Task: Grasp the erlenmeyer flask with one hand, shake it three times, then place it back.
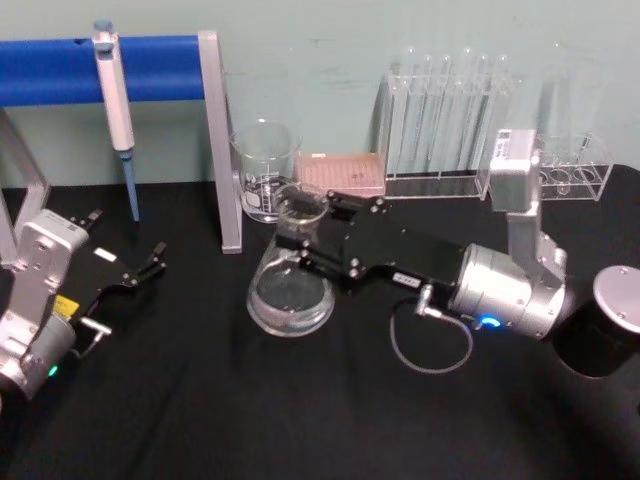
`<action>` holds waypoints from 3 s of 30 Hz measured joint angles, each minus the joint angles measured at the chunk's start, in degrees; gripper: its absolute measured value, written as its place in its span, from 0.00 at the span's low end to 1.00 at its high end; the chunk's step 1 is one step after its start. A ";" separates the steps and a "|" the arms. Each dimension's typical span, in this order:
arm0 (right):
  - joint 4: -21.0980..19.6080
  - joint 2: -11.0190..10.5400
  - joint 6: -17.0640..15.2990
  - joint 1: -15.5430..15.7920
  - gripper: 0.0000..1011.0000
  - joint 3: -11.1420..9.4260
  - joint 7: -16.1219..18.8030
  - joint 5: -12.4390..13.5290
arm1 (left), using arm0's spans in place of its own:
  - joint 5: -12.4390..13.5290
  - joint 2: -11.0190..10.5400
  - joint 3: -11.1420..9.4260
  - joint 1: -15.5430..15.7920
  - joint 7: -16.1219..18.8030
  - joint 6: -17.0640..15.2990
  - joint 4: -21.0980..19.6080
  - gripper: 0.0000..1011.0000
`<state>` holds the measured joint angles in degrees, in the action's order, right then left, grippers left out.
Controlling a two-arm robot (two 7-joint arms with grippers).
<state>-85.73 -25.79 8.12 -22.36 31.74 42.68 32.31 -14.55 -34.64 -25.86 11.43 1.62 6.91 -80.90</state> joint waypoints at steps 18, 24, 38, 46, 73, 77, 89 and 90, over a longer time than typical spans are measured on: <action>-3.33 -6.12 1.29 7.54 0.45 -11.69 -11.47 0.08 | 0.00 0.00 0.00 0.00 0.00 0.00 0.00 0.99; -5.02 -7.78 1.15 11.61 0.45 -16.20 -15.21 -0.15 | 0.00 0.00 0.00 0.00 0.00 0.00 0.00 0.99; -5.71 -7.36 0.19 14.31 0.45 -19.90 -16.43 -1.09 | 0.00 0.00 0.00 0.00 0.00 0.00 0.00 0.99; -3.65 -5.11 -0.77 11.40 0.45 -17.12 -12.21 -1.38 | 0.00 0.00 0.00 0.00 0.00 0.00 0.00 0.99; 1.04 -1.14 -2.80 2.35 0.45 -2.74 0.06 0.34 | 0.00 0.00 0.00 0.00 0.00 0.00 0.00 0.99; 1.04 -1.40 -2.86 2.00 0.45 -2.12 0.11 0.64 | 0.00 0.00 0.00 0.00 0.00 0.00 0.00 0.99; 1.23 -1.96 -2.49 1.38 0.45 -1.05 -0.40 1.41 | 0.00 0.00 0.00 0.00 0.00 0.00 0.00 0.99; 1.21 -2.02 -2.47 1.38 0.45 -1.03 -0.47 1.43 | 0.00 0.00 0.00 0.00 0.00 0.00 0.00 0.99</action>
<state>-84.52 -27.81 5.65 -20.98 30.71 42.21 33.75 -14.55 -34.64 -25.86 11.43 1.62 6.91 -80.90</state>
